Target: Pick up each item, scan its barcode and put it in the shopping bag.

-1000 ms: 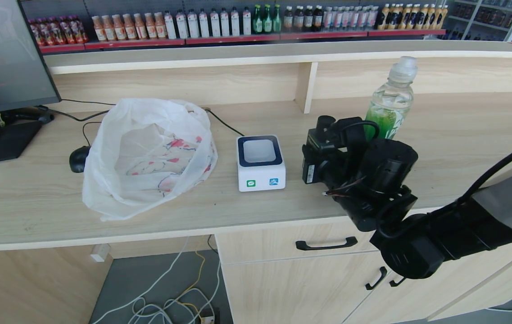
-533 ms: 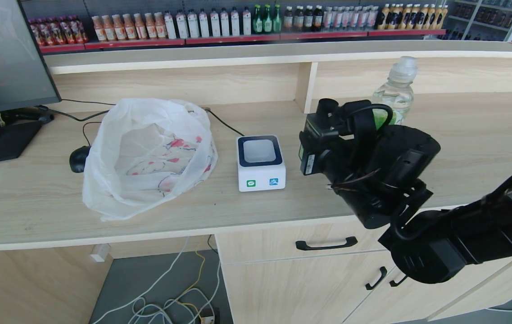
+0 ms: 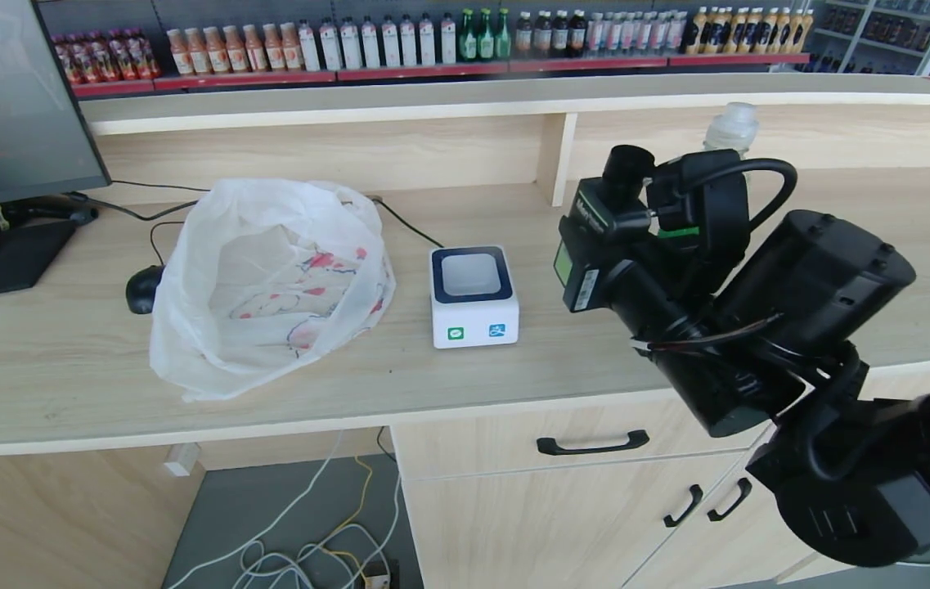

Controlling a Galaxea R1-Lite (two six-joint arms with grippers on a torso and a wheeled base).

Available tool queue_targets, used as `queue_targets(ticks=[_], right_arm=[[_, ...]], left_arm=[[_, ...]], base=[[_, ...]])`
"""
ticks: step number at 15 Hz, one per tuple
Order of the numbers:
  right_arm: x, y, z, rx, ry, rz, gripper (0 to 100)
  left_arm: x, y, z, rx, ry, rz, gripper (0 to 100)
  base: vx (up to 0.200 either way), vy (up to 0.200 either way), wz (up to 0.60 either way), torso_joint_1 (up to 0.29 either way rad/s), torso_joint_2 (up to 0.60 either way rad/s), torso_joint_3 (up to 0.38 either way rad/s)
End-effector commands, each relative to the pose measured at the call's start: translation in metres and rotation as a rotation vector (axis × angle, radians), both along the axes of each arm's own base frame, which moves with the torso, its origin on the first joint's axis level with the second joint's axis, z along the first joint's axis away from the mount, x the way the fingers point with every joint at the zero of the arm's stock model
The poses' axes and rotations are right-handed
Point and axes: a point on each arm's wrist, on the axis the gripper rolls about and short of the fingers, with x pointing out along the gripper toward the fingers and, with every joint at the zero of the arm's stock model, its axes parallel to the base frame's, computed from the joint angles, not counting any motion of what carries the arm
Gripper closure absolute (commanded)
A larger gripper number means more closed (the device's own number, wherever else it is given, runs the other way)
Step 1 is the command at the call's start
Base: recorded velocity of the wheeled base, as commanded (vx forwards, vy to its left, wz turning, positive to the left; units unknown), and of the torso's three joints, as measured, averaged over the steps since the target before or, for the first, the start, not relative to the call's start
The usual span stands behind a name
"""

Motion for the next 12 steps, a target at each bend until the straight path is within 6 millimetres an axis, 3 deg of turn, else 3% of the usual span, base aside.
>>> queue_targets(ticks=[1,7,12], right_arm=[[-0.011,0.0,-0.001,0.015,-0.007,0.003,100],[-0.058,-0.009,-0.008,-0.043,0.003,0.046,100],[-0.104,0.01,-0.026,-0.069,0.034,0.126,100]], left_arm=[[0.0,0.0,0.0,0.002,0.0,0.0,0],[0.0,0.0,0.0,0.0,0.0,0.0,0],[0.0,0.0,0.0,0.0,0.0,0.0,0]], base=[[0.0,0.0,0.0,0.0,0.0,0.0],[0.0,0.0,0.0,0.0,0.0,0.0],[0.0,0.0,0.0,0.0,0.0,0.0]])
